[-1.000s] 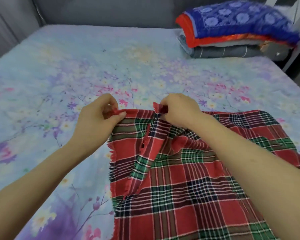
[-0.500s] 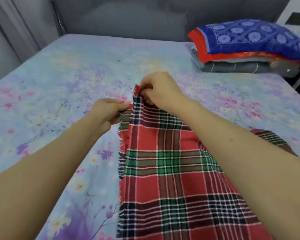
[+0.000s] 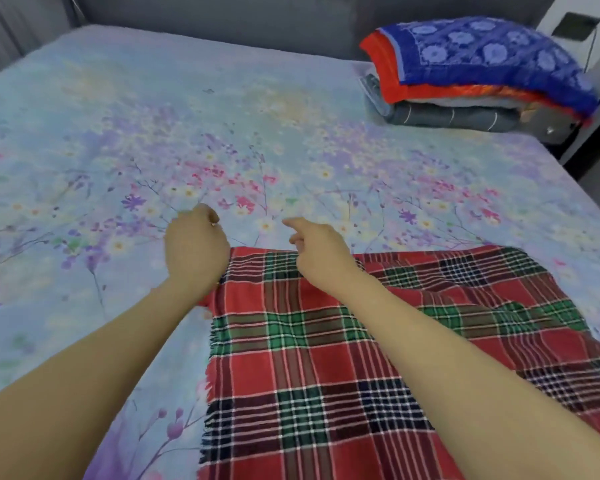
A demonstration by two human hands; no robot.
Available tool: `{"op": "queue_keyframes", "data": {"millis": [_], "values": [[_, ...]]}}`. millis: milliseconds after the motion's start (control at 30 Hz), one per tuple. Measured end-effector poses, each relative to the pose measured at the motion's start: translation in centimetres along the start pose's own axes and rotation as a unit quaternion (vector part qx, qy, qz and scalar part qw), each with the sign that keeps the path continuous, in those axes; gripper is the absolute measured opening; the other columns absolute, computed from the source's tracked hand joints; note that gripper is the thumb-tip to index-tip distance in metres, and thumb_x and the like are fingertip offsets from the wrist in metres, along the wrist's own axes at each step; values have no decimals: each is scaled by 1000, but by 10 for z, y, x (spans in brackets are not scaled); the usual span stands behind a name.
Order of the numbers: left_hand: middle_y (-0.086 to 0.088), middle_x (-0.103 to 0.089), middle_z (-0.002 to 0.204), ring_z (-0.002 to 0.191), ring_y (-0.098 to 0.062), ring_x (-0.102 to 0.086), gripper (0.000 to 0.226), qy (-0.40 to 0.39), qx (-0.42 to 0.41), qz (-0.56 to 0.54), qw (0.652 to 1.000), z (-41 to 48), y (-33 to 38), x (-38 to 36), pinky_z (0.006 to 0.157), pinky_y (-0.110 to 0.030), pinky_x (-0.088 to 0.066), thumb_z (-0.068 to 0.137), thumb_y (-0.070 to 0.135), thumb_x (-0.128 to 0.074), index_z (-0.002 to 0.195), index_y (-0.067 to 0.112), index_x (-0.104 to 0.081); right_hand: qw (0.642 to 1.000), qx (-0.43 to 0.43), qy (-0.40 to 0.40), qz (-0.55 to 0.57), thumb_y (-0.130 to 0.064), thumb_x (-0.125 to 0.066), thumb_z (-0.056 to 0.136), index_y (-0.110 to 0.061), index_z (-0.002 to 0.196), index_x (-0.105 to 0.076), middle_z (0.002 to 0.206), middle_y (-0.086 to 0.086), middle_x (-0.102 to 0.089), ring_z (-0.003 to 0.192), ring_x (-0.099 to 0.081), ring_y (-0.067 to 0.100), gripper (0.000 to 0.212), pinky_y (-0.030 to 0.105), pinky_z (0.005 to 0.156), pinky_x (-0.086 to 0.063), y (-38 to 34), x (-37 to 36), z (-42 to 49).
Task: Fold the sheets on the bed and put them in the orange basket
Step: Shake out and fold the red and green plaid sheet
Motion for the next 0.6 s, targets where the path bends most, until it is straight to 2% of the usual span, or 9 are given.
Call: {"op": "queue_keyframes", "data": {"millis": [67,133,233,333,400,500,567,600], "values": [[-22,-62,93,80,-35,-55,18,-62,-70,57,994,-22,13,-35,64,-37,-37,92,6,-44,98,-2,-59,993,-49,60,-93,0,-44,93,-15,131,-53,117,13,-64,107,-58,30,42,34,84,-46,53,15,-17],[-22,-61,92,79,-35,-55,14,-104,-75,119,985,-38,13,-68,61,-36,-33,91,5,-42,93,-1,-55,975,-109,77,-179,-2,-44,93,-13,124,-58,111,12,-67,99,-61,31,35,34,76,-47,113,34,-33],[-25,-59,94,85,-39,-56,13,-107,-28,158,981,-49,-9,-88,66,-39,-36,90,0,-43,90,-4,-55,954,-164,49,-246,-3,-43,94,-14,128,-54,122,11,-62,109,-57,31,38,36,83,-45,178,52,-42],[-31,-56,93,85,-44,-52,10,-58,-26,162,985,-53,-20,-102,70,-47,-39,83,-5,-50,89,-9,-57,946,-170,19,-275,-5,-42,96,-14,136,-46,133,10,-54,119,-46,33,42,39,91,-41,215,54,-34],[-32,-54,97,90,-45,-50,15,-23,-4,172,985,-55,-25,-105,71,-49,-39,83,-2,-54,96,-8,-58,941,-157,15,-300,-6,-43,95,-16,139,-42,136,9,-51,121,-42,33,45,40,91,-40,226,52,-24],[-32,-48,114,106,-47,-45,30,19,114,143,983,-47,-42,-99,80,-52,-39,91,16,-54,114,-4,-53,925,-123,-5,-360,-12,-45,96,-20,141,-38,138,8,-49,123,-43,31,47,40,95,-38,234,45,-7],[-30,-44,124,116,-45,-40,46,4,172,123,977,-33,-56,-96,90,-50,-36,91,30,-56,126,1,-47,907,-100,-8,-409,-17,-48,95,-20,137,-42,132,7,-53,120,-46,29,42,40,96,-36,232,39,3],[-28,-42,129,120,-43,-38,54,-23,174,121,977,-24,-60,-97,94,-49,-35,89,36,-57,132,6,-44,897,-88,-2,-433,-21,-51,95,-20,132,-47,126,6,-57,116,-48,28,38,40,95,-36,231,40,6]]}}
Point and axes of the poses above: each hand's wrist, its own z-axis towards the middle knuckle, its own x-axis out of the back of the hand, y = z × x, the point moved 7 cm from there along z, towards the middle knuckle
